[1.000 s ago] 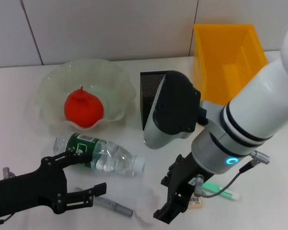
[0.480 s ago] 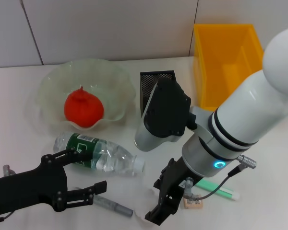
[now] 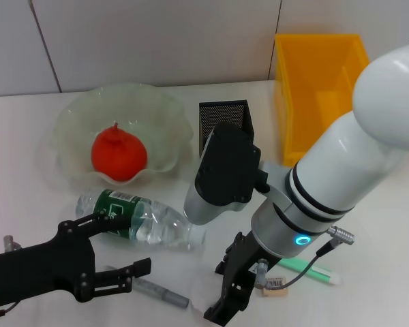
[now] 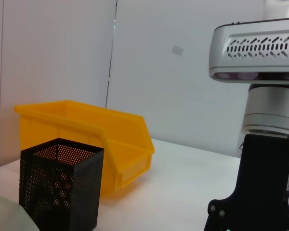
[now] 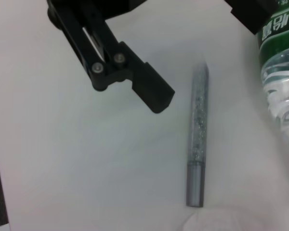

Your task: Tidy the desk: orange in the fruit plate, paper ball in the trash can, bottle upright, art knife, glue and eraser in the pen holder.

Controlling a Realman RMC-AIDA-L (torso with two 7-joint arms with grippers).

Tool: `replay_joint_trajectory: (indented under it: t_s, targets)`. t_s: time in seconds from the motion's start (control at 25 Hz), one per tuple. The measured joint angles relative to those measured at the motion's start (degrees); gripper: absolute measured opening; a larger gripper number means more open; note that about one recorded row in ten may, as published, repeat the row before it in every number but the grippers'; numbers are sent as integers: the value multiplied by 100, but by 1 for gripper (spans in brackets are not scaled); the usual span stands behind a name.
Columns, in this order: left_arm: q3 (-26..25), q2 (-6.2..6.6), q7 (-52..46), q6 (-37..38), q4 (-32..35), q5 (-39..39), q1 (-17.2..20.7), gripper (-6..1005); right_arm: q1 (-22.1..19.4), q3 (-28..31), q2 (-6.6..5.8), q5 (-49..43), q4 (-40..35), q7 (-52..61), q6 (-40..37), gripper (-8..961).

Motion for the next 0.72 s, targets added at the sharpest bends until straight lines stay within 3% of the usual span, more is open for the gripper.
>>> replay_joint_trajectory:
  t_s: [0.36,0.56,0.72]
  targets:
    - [1,-7,22,0,0,0,29,836,131,-22,0,5,-242,2,42,770]
    - [-1,-9,24,0,0,0,31,835,155,-15,1,10,-244,16,-15,600]
    - [-1,-9,25,-1,0,0,31,834,132,64,-3,91,-176,24,-127,575]
